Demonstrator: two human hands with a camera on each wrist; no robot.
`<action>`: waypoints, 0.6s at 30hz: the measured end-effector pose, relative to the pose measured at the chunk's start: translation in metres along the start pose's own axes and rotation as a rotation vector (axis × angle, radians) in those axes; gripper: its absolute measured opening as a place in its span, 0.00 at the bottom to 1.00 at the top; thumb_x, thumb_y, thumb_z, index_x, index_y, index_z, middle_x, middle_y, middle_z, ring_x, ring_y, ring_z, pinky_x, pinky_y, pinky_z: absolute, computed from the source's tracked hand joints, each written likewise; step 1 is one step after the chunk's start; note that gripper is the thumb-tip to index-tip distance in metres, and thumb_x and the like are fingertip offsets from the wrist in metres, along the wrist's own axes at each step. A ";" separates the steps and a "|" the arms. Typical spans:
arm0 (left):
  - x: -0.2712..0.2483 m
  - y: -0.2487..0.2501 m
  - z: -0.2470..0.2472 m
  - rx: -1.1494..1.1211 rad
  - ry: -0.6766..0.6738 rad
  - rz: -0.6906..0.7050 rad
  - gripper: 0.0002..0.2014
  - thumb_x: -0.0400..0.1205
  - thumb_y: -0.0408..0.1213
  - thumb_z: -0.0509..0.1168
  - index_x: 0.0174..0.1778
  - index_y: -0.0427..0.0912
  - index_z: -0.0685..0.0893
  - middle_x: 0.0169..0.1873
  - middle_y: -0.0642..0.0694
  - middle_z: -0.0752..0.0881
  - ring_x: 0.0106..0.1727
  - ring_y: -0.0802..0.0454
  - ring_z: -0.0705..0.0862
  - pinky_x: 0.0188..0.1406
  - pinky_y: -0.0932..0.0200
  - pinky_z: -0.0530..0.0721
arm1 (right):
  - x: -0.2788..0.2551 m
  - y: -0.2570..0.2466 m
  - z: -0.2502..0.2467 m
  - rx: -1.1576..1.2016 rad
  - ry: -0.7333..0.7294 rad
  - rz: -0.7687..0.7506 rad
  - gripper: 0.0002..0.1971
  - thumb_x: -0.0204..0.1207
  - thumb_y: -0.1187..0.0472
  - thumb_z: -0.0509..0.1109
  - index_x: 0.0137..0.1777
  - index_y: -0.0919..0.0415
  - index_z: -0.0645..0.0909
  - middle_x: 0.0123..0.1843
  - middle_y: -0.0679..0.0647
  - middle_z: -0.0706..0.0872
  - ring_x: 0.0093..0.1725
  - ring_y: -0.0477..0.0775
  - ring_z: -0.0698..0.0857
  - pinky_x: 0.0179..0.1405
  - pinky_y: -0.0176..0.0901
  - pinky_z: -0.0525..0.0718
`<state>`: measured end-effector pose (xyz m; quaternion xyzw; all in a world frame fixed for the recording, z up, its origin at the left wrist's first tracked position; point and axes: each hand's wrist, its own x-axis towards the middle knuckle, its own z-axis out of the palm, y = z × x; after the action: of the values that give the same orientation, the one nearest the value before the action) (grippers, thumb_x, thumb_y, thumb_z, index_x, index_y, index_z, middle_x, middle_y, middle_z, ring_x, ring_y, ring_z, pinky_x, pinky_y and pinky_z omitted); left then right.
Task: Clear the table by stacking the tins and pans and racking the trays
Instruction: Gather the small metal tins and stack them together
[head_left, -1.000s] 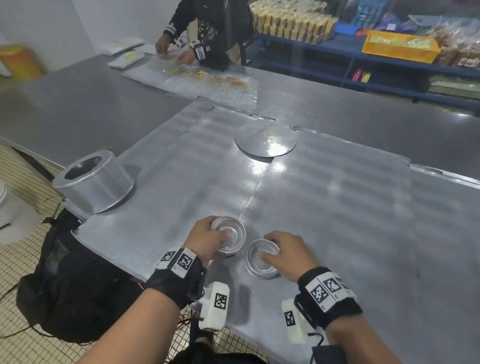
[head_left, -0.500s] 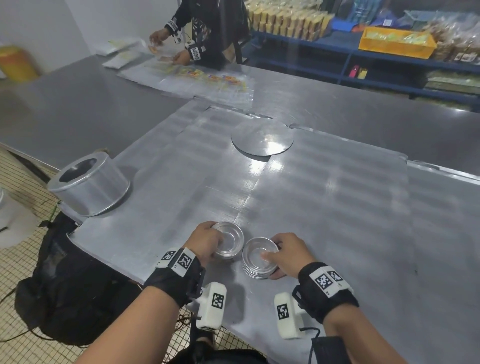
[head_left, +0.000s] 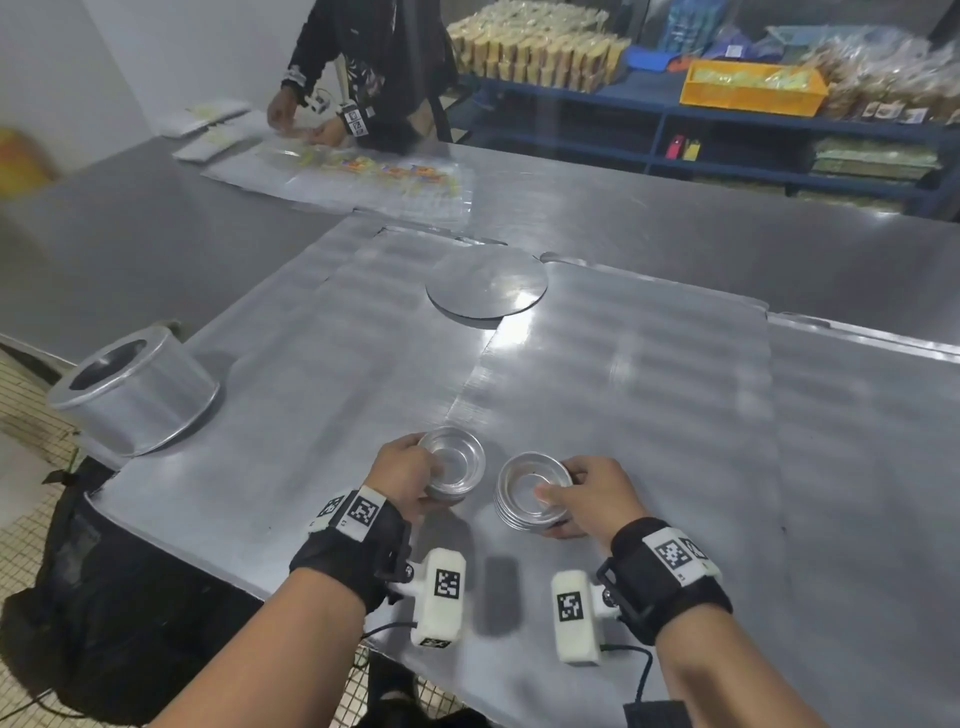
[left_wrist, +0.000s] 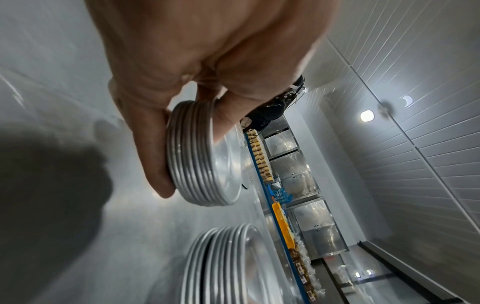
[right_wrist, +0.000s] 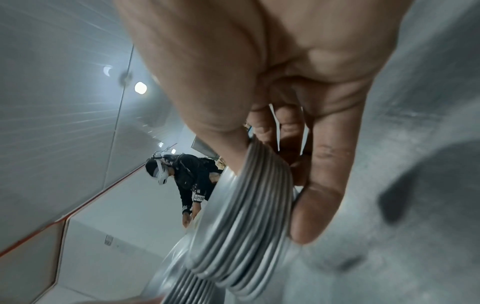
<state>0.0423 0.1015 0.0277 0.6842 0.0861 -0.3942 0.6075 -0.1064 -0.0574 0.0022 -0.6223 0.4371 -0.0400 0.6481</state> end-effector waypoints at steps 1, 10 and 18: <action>0.001 0.000 0.008 -0.007 0.005 0.004 0.23 0.77 0.13 0.57 0.61 0.36 0.85 0.54 0.31 0.82 0.47 0.31 0.83 0.36 0.39 0.91 | 0.000 0.000 -0.007 0.022 0.010 -0.006 0.08 0.70 0.73 0.79 0.47 0.67 0.85 0.41 0.63 0.87 0.34 0.66 0.91 0.39 0.67 0.91; 0.001 0.007 0.087 0.013 -0.014 0.003 0.19 0.76 0.13 0.63 0.56 0.35 0.87 0.53 0.30 0.84 0.50 0.30 0.84 0.29 0.40 0.90 | 0.012 -0.002 -0.076 0.178 0.159 -0.031 0.11 0.71 0.74 0.79 0.52 0.69 0.84 0.45 0.62 0.87 0.38 0.66 0.90 0.36 0.60 0.91; 0.019 0.026 0.157 0.039 -0.063 0.018 0.17 0.75 0.14 0.69 0.54 0.35 0.88 0.46 0.31 0.88 0.42 0.36 0.87 0.28 0.43 0.91 | 0.040 -0.016 -0.133 0.283 0.285 -0.026 0.04 0.74 0.74 0.75 0.44 0.66 0.85 0.41 0.62 0.85 0.35 0.62 0.88 0.36 0.55 0.91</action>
<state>0.0025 -0.0527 0.0433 0.6838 0.0534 -0.4117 0.6000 -0.1563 -0.1876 0.0159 -0.5188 0.5065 -0.1968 0.6600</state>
